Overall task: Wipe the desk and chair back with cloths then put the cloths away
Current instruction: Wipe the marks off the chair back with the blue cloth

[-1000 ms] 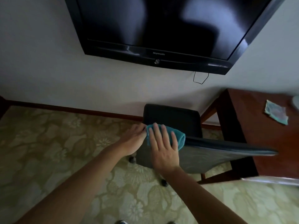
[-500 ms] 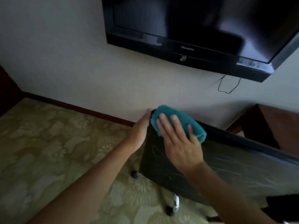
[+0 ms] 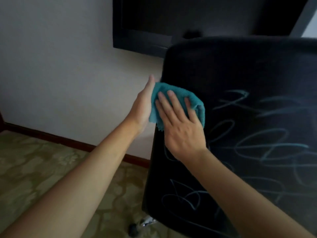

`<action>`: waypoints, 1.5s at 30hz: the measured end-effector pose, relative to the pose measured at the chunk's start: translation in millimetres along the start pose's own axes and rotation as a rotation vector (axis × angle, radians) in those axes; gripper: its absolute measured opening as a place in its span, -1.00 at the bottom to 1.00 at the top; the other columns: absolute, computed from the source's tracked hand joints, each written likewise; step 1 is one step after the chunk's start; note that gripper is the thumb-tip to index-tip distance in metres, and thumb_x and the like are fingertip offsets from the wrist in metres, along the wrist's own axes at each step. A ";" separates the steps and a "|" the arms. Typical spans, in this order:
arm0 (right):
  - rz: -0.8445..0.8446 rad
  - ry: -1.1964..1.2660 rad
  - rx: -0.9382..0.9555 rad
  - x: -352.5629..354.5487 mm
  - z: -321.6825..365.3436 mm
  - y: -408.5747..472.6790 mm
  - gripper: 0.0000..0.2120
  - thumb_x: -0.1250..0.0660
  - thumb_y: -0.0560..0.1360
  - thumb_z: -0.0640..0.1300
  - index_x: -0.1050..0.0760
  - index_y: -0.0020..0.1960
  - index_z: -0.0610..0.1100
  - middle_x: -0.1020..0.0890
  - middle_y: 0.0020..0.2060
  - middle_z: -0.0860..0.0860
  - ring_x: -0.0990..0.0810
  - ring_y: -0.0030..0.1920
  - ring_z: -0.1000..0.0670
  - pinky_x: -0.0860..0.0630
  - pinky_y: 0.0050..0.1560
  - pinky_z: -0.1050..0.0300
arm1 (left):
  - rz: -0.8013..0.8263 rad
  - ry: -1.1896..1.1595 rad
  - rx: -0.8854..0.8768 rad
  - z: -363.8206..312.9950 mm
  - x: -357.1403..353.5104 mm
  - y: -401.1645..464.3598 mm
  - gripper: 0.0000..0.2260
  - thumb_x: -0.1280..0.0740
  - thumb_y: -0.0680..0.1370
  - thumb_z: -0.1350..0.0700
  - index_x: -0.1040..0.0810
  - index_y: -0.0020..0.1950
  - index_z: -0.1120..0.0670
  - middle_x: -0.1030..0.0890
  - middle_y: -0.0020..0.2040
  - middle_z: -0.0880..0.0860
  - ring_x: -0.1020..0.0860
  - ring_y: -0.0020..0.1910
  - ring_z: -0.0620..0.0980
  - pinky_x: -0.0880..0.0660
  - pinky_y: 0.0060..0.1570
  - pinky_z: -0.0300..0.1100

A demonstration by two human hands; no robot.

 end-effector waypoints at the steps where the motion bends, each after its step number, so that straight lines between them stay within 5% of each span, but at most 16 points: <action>1: 0.012 0.002 -0.011 -3.8 8.7 -10.2 -0.36 -0.05 0.56 -0.09 0.01 0.60 -0.21 -0.03 0.60 -0.09 0.11 0.59 -0.09 0.40 0.52 -0.14 | 0.013 -0.016 -0.022 3.9 1.8 -2.7 -0.57 -0.02 0.64 -0.22 -0.66 0.09 -0.13 -0.68 0.15 0.00 -0.61 0.20 -0.05 -0.55 0.09 -0.22; 8: -0.010 0.013 0.050 16.3 -27.0 -6.1 -0.43 -0.13 0.61 0.05 -0.13 0.59 -0.02 -0.10 0.59 -0.04 0.00 0.59 -0.07 0.24 0.54 -0.11 | -0.062 0.207 0.190 61.9 13.2 -34.4 -0.66 0.00 0.66 -0.22 -0.54 0.07 -0.17 -0.66 -0.01 -0.10 -0.64 -0.13 -0.21 -0.49 -0.14 -0.22; 14: -0.176 0.002 -0.061 22.8 -66.5 29.3 -0.45 -0.03 0.64 0.02 -0.05 0.60 -0.05 -0.05 0.60 -0.05 0.08 0.60 -0.08 0.26 0.56 -0.15 | -0.045 0.309 0.142 70.9 13.9 -28.4 -0.69 -0.13 0.63 -0.25 -0.64 0.03 -0.22 -0.70 -0.04 -0.15 -0.66 -0.06 -0.16 -0.55 -0.11 -0.26; 18: 0.018 0.133 0.003 -14.1 -1.0 -36.4 -0.33 -0.13 0.55 -0.03 -0.01 0.61 -0.11 0.03 0.59 -0.06 0.16 0.58 -0.11 0.37 0.53 -0.14 | -0.197 0.238 0.135 81.7 19.9 -30.6 -0.74 -0.24 0.65 -0.05 -0.71 -0.10 -0.16 -0.73 -0.05 -0.04 -0.68 -0.13 -0.17 -0.57 -0.23 -0.30; 20: 0.145 0.133 0.085 -28.4 21.7 -69.0 -0.32 -0.12 0.57 -0.02 0.06 0.61 -0.12 0.10 0.58 -0.07 0.23 0.56 -0.10 0.42 0.50 -0.12 | -0.195 0.243 0.152 79.8 22.1 -32.5 -0.82 -0.29 0.56 -0.19 -0.68 -0.05 -0.23 -0.72 -0.02 -0.08 -0.67 -0.04 -0.17 -0.59 -0.09 -0.27; 22: 0.184 0.116 0.115 -34.1 27.8 -75.9 -0.34 -0.06 0.59 -0.02 0.11 0.61 -0.12 0.14 0.58 -0.07 0.27 0.56 -0.08 0.45 0.49 -0.13 | -0.194 0.232 0.170 77.2 24.2 -32.7 -0.60 -0.32 0.41 -0.33 -0.63 0.13 -0.15 -0.68 0.09 -0.11 -0.63 0.10 -0.16 -0.55 0.12 -0.19; 25: 0.169 0.092 0.088 -27.7 25.3 -62.0 -0.31 -0.07 0.58 -0.02 0.15 0.60 -0.12 0.20 0.57 -0.07 0.33 0.54 -0.09 0.51 0.46 -0.12 | -0.205 0.166 0.200 81.8 26.9 -29.1 -0.59 -0.37 0.40 -0.30 -0.67 0.10 -0.09 -0.70 0.09 -0.01 -0.65 0.04 -0.13 -0.56 0.03 -0.20; 28: 0.002 0.083 -0.046 -6.1 -4.1 -26.5 -0.33 -0.12 0.53 -0.03 -0.03 0.59 -0.14 0.03 0.58 -0.07 0.17 0.57 -0.09 0.40 0.51 -0.11 | -0.240 0.141 0.200 86.4 27.0 -26.5 -0.75 -0.33 0.58 -0.13 -0.71 0.04 0.00 -0.72 0.00 0.04 -0.68 -0.08 -0.07 -0.55 -0.14 -0.23; 32: -0.225 0.101 -0.179 7.2 -40.7 13.8 -0.42 0.00 0.60 -0.05 -0.10 0.59 -0.18 -0.11 0.59 -0.09 0.00 0.59 -0.10 0.26 0.55 -0.14 | -0.208 0.222 0.160 89.7 22.0 -29.7 -0.65 -0.26 0.56 -0.28 -0.70 0.07 -0.09 -0.72 0.04 -0.05 -0.68 0.04 -0.10 -0.57 -0.06 -0.27; 36: -0.043 0.089 -0.060 -17.2 -1.4 -38.1 -0.36 -0.05 0.56 -0.07 0.00 0.60 -0.21 -0.01 0.59 -0.11 0.11 0.59 -0.13 0.35 0.53 -0.15 | -0.282 0.148 0.133 89.8 16.7 -34.6 -0.76 -0.29 0.61 -0.09 -0.73 -0.07 -0.09 -0.73 -0.04 0.00 -0.68 -0.05 -0.08 -0.57 -0.19 -0.30; 40: 0.164 0.037 0.119 -35.6 27.5 -104.5 -0.36 0.03 0.55 -0.04 0.03 0.60 -0.16 0.07 0.58 -0.10 0.19 0.56 -0.10 0.36 0.51 -0.15 | -0.235 0.238 0.105 84.4 14.1 -41.7 -0.77 -0.26 0.60 -0.19 -0.69 0.00 -0.17 -0.71 0.03 -0.11 -0.66 0.03 -0.16 -0.56 -0.07 -0.29; 45: -0.109 0.027 -0.093 4.5 -37.5 -45.9 -0.34 -0.26 0.44 -0.10 -0.26 0.53 -0.16 -0.24 0.54 -0.07 -0.14 0.55 -0.09 0.12 0.54 -0.13 | -0.357 0.285 0.010 70.9 0.5 -38.7 -0.79 -0.25 0.64 -0.02 -0.68 -0.06 -0.10 -0.72 -0.07 -0.09 -0.66 -0.01 -0.11 -0.51 -0.01 -0.20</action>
Point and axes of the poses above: each hand's wrist, its own y-axis towards the middle knuckle, its own x-axis out of the back of the hand, z = x × y, the point moved 1 cm from there along y, towards the middle knuckle
